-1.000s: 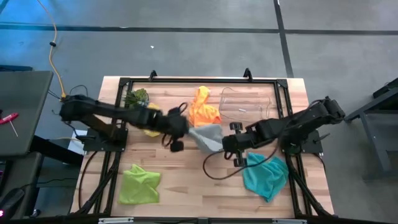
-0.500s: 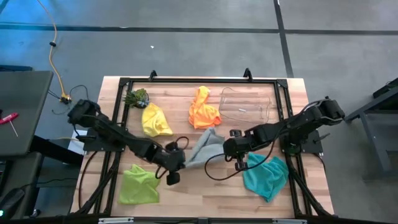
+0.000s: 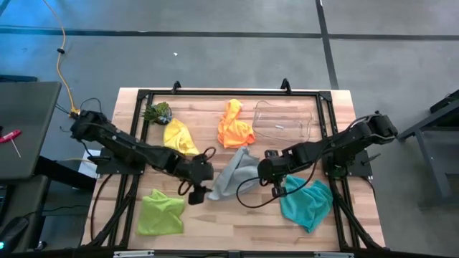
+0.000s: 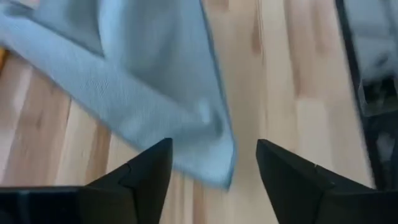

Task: Fold microfiber towels
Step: Fold the gray microfiber towel

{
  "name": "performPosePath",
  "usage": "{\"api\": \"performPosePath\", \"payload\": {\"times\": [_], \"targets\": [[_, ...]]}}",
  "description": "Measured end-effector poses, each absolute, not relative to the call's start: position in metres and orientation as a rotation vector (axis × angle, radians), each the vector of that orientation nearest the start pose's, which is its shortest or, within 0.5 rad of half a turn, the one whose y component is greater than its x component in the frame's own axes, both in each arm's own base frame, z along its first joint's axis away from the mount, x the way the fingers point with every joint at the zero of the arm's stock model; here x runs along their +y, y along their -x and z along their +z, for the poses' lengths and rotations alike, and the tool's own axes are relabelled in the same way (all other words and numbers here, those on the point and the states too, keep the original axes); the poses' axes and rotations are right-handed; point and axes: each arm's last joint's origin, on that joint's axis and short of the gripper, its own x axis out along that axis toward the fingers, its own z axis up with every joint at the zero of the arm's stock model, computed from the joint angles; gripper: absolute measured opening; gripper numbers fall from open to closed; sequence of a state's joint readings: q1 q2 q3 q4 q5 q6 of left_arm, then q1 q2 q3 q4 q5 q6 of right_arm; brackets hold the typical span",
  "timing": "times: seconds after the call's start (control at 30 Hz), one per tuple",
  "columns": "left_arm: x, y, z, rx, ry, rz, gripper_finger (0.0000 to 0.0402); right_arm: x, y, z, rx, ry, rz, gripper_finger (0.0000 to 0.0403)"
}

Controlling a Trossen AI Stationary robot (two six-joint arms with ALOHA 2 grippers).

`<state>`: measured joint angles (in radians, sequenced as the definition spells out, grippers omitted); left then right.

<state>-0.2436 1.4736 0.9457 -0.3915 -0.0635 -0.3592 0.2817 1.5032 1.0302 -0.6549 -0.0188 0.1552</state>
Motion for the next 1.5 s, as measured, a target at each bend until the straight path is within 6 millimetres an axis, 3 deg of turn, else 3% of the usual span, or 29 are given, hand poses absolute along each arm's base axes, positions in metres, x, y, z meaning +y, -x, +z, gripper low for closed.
{"api": "performPosePath", "payload": {"times": [0.1, 0.4, 0.8, 1.0, 1.37, 1.5], "targets": [[-0.078, -0.288, 0.209, 0.963, 0.107, -0.061, 0.0238, 0.080, -0.278, 0.222, 1.130, 0.013, 0.182, 0.0000], [-0.095, -0.300, 0.157, 1.067, -0.048, -0.104, 0.0237, 0.080, -0.281, 0.223, 1.106, -0.009, 0.173, 0.0000], [-0.093, -0.308, 0.145, 1.048, -0.211, -0.147, 0.0234, 0.079, -0.282, 0.223, 1.108, -0.042, 0.191, 0.0000], [-0.110, -0.303, 0.143, 1.047, -0.244, -0.177, 0.0234, 0.079, -0.281, 0.223, 1.110, -0.048, 0.197, 0.0000], [-0.119, -0.304, 0.127, 1.060, -0.245, -0.088, 0.0234, 0.079, -0.282, 0.223, 1.104, -0.045, 0.199, 0.0000], [-0.121, -0.303, 0.125, 1.057, -0.248, -0.053, 0.0214, 0.079, -0.282, 0.223, 1.101, -0.047, 0.199, 0.0000]]}}
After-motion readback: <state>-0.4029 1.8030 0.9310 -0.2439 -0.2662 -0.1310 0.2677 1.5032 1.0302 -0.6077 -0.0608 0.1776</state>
